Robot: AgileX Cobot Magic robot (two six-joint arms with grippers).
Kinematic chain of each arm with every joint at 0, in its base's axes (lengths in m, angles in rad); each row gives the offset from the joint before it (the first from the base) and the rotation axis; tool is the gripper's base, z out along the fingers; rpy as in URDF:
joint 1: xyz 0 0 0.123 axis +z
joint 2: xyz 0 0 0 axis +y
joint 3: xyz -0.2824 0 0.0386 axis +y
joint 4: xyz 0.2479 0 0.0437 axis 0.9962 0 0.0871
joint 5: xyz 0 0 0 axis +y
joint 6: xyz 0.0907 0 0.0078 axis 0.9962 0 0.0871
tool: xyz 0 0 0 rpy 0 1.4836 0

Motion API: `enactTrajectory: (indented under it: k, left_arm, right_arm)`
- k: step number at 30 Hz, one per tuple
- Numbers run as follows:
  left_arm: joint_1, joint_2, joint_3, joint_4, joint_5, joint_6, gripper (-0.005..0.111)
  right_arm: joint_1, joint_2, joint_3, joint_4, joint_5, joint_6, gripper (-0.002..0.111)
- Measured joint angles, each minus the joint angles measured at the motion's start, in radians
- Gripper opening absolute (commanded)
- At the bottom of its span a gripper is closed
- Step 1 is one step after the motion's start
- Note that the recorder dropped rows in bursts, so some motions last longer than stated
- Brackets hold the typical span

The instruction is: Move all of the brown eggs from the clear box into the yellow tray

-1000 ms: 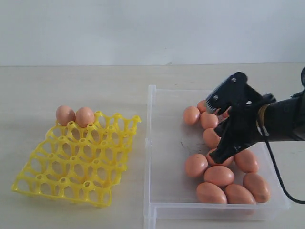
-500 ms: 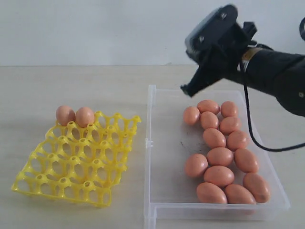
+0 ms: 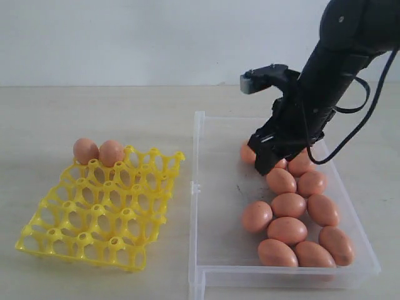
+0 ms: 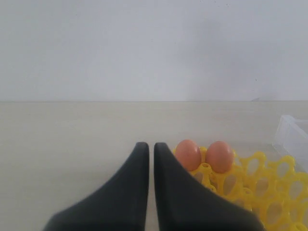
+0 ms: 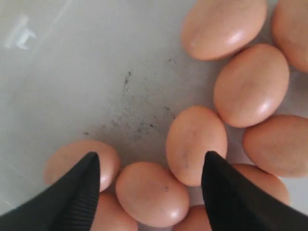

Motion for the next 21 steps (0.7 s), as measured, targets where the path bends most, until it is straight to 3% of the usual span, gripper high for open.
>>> enactTrajectory:
  k: [3, 12, 17, 21]
  left_arm:
    - [0.000, 0.000, 0.000, 0.000, 0.000, 0.000, 0.004]
    - [0.000, 0.000, 0.000, 0.000, 0.000, 0.000, 0.004]
    - [0.000, 0.000, 0.000, 0.000, 0.000, 0.000, 0.004]
    - [0.000, 0.000, 0.000, 0.000, 0.000, 0.000, 0.004]
  right_arm:
    - [0.046, 0.024, -0.003, -0.092, 0.027, -0.006, 0.052]
    - [0.050, 0.023, -0.005, -0.178, 0.227, -0.162, 0.051]
    - [0.058, 0.023, 0.052, -0.168, 0.175, -0.279, 0.042]
    - [0.087, 0.023, 0.096, -0.191, 0.067, -0.361, 0.042]
